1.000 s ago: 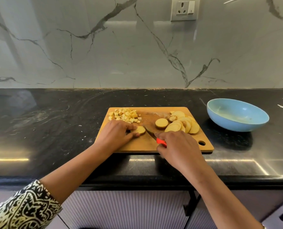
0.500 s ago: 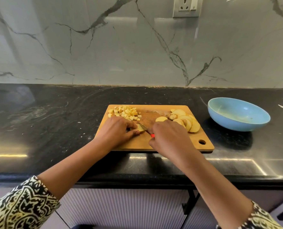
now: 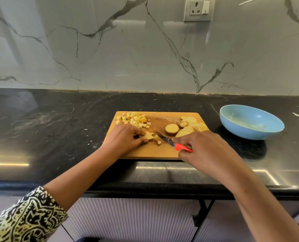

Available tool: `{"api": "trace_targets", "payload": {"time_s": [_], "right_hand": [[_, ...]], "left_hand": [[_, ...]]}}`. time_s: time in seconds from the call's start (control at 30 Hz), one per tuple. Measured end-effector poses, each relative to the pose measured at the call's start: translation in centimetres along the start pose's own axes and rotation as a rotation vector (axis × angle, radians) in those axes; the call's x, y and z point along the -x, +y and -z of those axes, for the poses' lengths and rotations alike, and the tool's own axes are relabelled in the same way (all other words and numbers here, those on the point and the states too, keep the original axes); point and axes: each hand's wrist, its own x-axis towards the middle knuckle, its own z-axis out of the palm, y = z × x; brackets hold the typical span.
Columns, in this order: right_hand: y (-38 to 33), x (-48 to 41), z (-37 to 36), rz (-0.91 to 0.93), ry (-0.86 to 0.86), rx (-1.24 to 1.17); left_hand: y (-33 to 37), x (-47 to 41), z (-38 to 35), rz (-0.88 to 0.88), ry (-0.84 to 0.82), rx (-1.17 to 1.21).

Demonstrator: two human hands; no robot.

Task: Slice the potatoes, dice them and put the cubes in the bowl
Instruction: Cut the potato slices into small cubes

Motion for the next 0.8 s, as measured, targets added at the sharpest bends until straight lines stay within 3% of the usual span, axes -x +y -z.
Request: {"api": "trace_targets", "payload": {"time_s": [0.23, 0.5, 0.8], "right_hand": [[-1.6, -1.9, -2.4, 0.022, 0.032, -0.002], [-3.5, -3.0, -5.6, 0.084, 0.094, 0.187], [-0.8, 0.3, -1.7, 0.042, 0.004, 0.016]], "left_hand": [[-0.1, 0.0, 0.2, 0.002, 0.016, 0.009], [-0.1, 0.0, 0.1, -0.032, 0.059, -0.029], [-0.4, -0.1, 0.1, -0.024, 0.016, -0.008]]}}
